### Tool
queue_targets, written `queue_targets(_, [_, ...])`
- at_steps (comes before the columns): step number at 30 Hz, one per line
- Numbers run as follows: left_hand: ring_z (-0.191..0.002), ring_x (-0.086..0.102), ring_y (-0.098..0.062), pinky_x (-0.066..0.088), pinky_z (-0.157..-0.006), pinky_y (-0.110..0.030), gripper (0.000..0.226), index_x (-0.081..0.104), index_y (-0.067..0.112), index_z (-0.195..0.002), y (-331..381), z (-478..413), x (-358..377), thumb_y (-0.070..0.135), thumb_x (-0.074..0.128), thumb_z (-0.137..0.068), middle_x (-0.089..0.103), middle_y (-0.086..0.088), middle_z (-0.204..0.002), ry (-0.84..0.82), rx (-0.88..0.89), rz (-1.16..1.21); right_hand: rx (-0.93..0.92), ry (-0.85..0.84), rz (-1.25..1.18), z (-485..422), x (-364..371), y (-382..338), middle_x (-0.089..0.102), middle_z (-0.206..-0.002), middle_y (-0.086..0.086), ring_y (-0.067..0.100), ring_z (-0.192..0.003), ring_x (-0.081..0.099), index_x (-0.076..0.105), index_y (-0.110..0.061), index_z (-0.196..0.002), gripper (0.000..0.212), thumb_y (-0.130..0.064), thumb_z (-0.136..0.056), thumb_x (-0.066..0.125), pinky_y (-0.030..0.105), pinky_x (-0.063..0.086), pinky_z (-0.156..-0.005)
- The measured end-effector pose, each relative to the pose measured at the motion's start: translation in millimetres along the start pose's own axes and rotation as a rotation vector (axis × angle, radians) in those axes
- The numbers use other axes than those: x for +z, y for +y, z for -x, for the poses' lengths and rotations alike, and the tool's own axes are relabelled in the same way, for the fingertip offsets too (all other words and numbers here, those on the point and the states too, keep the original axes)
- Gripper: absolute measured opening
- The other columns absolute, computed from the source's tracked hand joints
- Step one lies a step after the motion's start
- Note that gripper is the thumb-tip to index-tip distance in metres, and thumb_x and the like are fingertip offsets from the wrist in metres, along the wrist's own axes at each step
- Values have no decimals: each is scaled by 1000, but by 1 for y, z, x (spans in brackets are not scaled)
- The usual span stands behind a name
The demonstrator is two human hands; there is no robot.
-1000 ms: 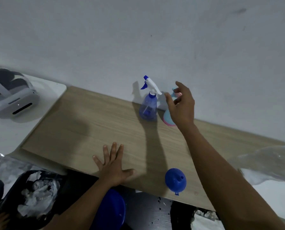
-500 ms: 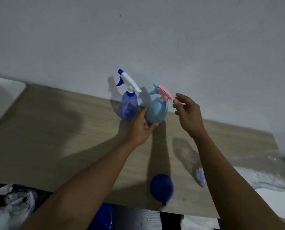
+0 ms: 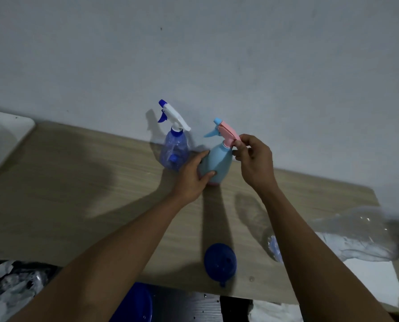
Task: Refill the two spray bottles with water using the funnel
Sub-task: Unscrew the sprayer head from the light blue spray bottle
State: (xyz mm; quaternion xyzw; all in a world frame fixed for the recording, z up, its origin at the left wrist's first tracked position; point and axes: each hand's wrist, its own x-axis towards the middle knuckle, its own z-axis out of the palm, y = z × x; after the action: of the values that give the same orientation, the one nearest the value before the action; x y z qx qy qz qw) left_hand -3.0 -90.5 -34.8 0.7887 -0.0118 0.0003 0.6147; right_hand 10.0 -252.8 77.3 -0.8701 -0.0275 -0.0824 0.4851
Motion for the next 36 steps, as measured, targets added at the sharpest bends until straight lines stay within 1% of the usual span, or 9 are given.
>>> queue_targets(2, [-130, 52, -14, 52, -102, -46, 67, 46, 27, -143, 20, 19, -7, 34, 77, -84, 52, 0, -142, -12, 54, 56, -12, 1, 0, 10, -15, -21, 73, -95, 0, 14, -79, 74, 67, -18, -105, 15, -25, -102, 54, 46, 59, -78])
queue_targets(7, [-126, 54, -5, 58, -91, -33, 78, 39, 55, -140, 81, 77, -31, 24, 80, -82, 46, 18, -141, -145, 125, 172, -30, -19, -31, 36, -67, -87, 74, -95, -2, 8, -72, 72, 70, -10, -107, 24, -23, -104, 50, 31, 61, -71])
queue_targets(10, [-128, 54, -10, 58, -93, -40, 84, 35, 51, -145, 119, 108, -42, 25, 82, -80, 47, 19, -143, -206, 169, 211, -17, -36, -114, 56, -96, -125, 75, -93, 1, 12, -68, 71, 71, -9, -107, 24, -22, -104, 51, 36, 61, -72])
queue_targets(14, [-124, 56, -7, 59, -90, -36, 90, 28, 56, -146, 166, 145, -50, 32, 83, -77, 45, 33, -136, -247, 247, 203, -72, -12, -226, 88, -123, -163, 75, -91, 5, 21, -68, 71, 66, -13, -112, 18, -24, -103, 54, 39, 60, -70])
queue_targets(17, [-125, 56, -15, 59, -91, -45, 90, 30, 55, -147, 186, 168, -55, 36, 83, -76, 44, 22, -142, -235, 277, 196, -172, -37, -301, 115, -134, -179, 73, -96, 15, 26, -74, 68, 50, -17, -112, 11, -23, -103, 54, 41, 59, -72])
queue_targets(22, [-129, 54, -17, 58, -91, -50, 88, 33, 50, -148, 202, 200, -63, 39, 82, -77, 41, 21, -148, -211, 336, 163, -246, -93, -284, 148, -138, -192, 73, -102, 7, 23, -92, 68, 72, -9, -101, 12, -17, -97, 64, 45, 59, -80])
queue_targets(25, [-125, 56, -10, 60, -88, -45, 90, 35, 50, -147, 212, 213, -63, 33, 85, -74, 43, 23, -146, -204, 345, 151, -225, 24, -357, 161, -134, -199, 77, -91, 3, 10, -84, 67, 78, -11, -94, 10, -18, -90, 73, 37, 58, -82])
queue_targets(29, [-115, 57, 1, 61, -85, -35, 99, 34, 54, -145, 223, 225, -62, 26, 91, -69, 46, 24, -138, -199, 344, 113, -230, 143, -383, 172, -129, -207, 74, -83, 5, 5, -74, 62, 75, -7, -85, 16, -20, -81, 83, 22, 53, -70])
queue_targets(36, [-123, 58, -17, 60, -87, -48, 98, 38, 48, -147, 224, 235, -68, 37, 90, -65, 50, 20, -141, -216, 349, 130, -196, 80, -502, 179, -134, -205, 75, -89, 13, 17, -82, 68, 75, -8, -83, 6, -8, -81, 81, 35, 58, -82])
